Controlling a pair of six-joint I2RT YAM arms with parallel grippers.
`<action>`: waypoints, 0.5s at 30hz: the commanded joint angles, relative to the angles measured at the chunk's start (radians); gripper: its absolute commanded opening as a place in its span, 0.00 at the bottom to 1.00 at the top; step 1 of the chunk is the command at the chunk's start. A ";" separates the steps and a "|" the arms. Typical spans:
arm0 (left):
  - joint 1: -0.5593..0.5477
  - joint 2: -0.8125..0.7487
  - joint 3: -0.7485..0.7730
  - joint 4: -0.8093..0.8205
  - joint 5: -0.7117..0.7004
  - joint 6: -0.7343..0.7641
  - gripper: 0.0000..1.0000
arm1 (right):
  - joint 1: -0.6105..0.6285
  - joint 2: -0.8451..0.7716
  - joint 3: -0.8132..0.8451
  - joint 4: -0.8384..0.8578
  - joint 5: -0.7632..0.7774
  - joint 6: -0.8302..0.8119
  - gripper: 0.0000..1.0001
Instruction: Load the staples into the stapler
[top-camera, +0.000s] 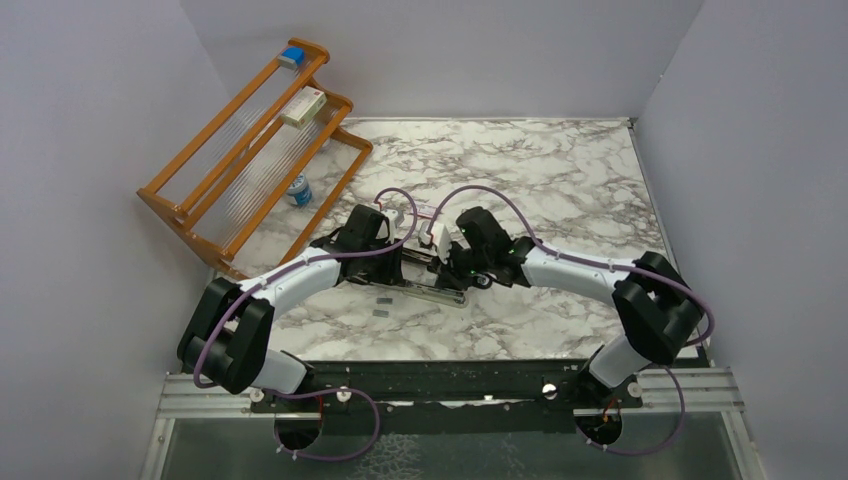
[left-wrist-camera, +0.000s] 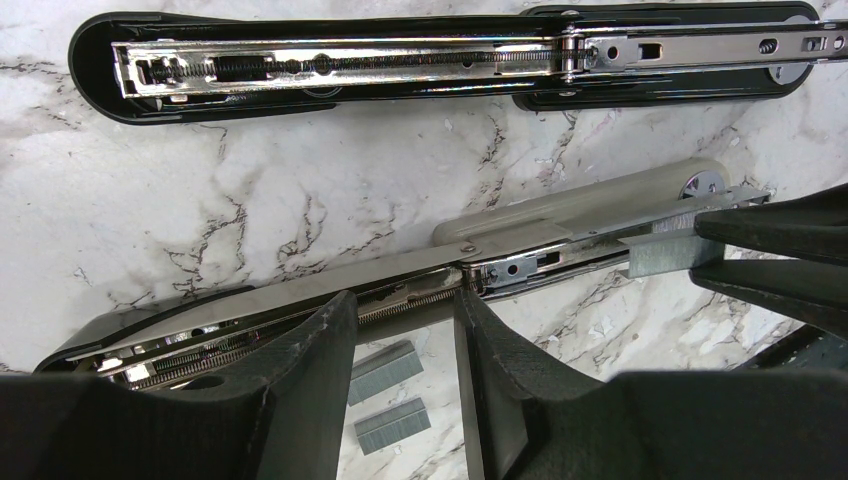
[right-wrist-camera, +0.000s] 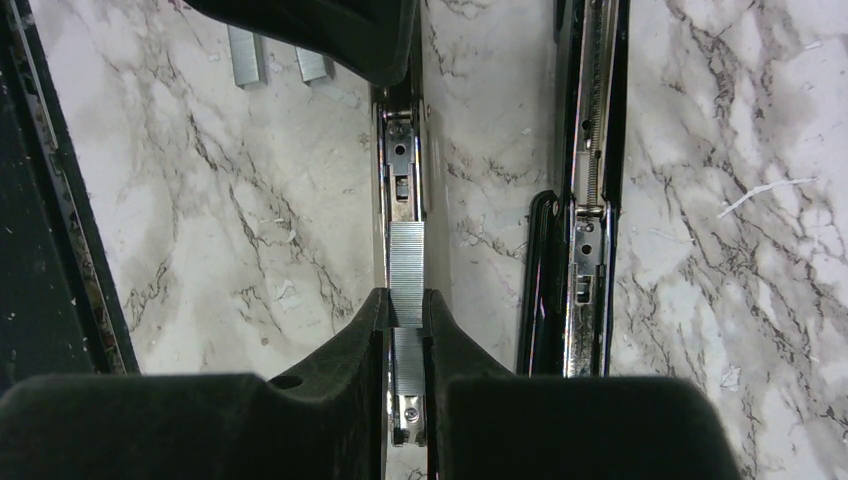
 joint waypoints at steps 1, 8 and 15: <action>-0.003 0.023 0.009 -0.027 -0.022 0.016 0.44 | 0.006 0.034 0.010 -0.018 -0.023 -0.022 0.02; -0.003 0.025 0.009 -0.028 -0.022 0.018 0.44 | 0.006 0.050 0.010 -0.024 -0.011 -0.022 0.02; -0.003 0.025 0.009 -0.026 -0.022 0.018 0.44 | 0.006 0.061 0.008 -0.030 -0.001 -0.022 0.02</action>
